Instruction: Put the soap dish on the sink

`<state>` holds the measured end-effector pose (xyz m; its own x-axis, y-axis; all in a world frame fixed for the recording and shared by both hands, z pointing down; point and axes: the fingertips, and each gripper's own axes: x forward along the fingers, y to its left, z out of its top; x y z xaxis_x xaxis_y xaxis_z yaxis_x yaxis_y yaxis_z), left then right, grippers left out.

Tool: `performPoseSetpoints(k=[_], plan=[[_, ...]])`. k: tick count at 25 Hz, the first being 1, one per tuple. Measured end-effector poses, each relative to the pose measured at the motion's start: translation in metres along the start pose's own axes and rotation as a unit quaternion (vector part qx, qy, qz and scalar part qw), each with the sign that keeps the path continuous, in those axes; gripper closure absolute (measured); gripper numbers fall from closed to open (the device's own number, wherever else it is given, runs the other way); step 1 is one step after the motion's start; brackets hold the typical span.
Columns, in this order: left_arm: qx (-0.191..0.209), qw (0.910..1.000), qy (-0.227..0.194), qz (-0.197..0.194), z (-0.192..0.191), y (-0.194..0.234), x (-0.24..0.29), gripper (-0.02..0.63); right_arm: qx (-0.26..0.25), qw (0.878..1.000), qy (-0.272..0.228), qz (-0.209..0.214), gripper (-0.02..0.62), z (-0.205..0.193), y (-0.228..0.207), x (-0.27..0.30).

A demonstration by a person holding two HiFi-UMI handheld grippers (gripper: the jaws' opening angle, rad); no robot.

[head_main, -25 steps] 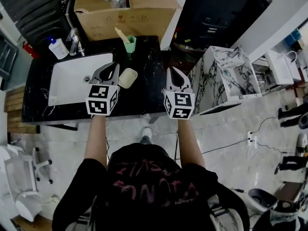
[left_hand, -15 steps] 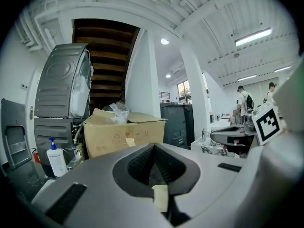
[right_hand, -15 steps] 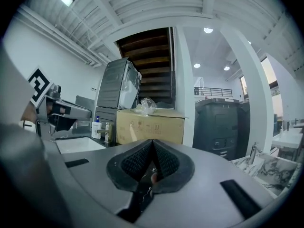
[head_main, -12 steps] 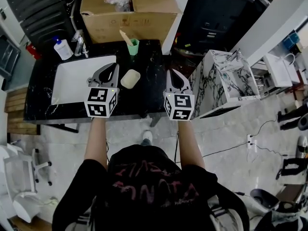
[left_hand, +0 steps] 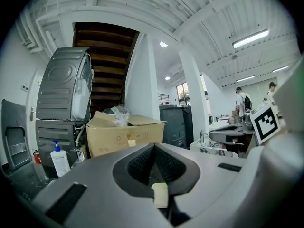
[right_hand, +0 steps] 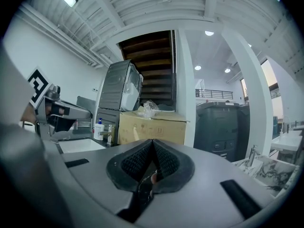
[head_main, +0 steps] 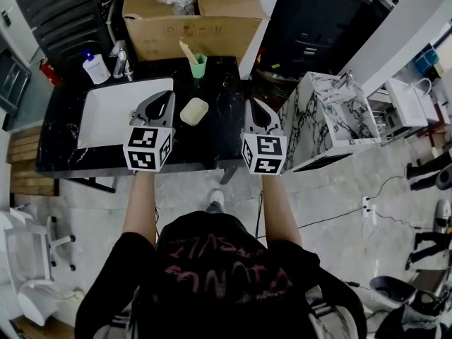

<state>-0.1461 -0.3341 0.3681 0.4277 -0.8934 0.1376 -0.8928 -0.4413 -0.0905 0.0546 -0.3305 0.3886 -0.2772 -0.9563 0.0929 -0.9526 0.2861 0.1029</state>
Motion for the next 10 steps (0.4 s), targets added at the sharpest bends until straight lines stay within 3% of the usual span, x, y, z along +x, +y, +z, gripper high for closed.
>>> performPoseSetpoints(k=[10], plan=[[0.008,0.9999,-0.004,-0.007,0.002,-0.006,-0.017,0.591,-0.001,1.000,0.000,-0.001,0.583,0.001,0.010,-0.015]])
